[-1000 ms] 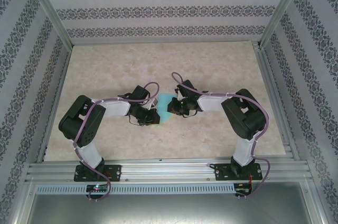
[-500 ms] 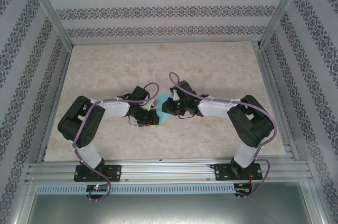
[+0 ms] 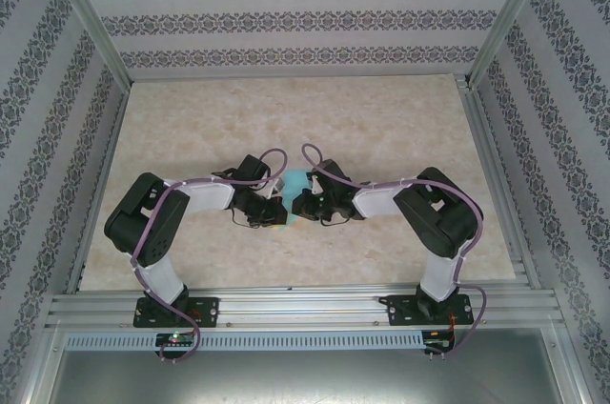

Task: Fold a paper plane with a square sheet of paper (pick it up from the middle)
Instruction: Third fold the triangle at the center of the table.

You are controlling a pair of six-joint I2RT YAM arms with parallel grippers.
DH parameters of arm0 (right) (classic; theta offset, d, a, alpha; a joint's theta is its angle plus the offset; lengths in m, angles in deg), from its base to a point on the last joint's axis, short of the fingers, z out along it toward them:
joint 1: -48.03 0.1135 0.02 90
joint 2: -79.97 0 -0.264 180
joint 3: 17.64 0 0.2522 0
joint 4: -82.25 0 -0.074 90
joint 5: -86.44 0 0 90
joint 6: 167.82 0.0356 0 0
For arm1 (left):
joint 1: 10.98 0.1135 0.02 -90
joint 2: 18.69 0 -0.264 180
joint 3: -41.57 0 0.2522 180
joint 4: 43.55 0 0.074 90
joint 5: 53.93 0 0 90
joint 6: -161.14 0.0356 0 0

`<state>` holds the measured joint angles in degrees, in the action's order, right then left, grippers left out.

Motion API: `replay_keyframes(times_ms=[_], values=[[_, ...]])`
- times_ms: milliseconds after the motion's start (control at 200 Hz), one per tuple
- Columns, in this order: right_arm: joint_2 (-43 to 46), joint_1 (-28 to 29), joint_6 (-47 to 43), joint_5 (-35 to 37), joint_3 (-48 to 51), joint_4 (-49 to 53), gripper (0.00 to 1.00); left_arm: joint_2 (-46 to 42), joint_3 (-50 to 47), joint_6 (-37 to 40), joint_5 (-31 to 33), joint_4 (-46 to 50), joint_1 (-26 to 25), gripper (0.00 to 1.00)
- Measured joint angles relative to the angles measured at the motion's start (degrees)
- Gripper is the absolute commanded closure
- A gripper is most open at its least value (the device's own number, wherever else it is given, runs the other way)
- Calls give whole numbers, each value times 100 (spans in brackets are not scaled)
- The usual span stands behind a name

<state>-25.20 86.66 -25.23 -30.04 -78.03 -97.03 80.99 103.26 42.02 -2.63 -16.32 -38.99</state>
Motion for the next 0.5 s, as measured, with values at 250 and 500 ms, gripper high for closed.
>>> replay_keyframes(times_ms=[250,500], values=[[17,-695,-52,-151,107,-168,88,0,0,-4,-9,-4,0,91],[162,-1069,-107,-103,293,-334,86,-2,0,-4,-15,7,0,89]])
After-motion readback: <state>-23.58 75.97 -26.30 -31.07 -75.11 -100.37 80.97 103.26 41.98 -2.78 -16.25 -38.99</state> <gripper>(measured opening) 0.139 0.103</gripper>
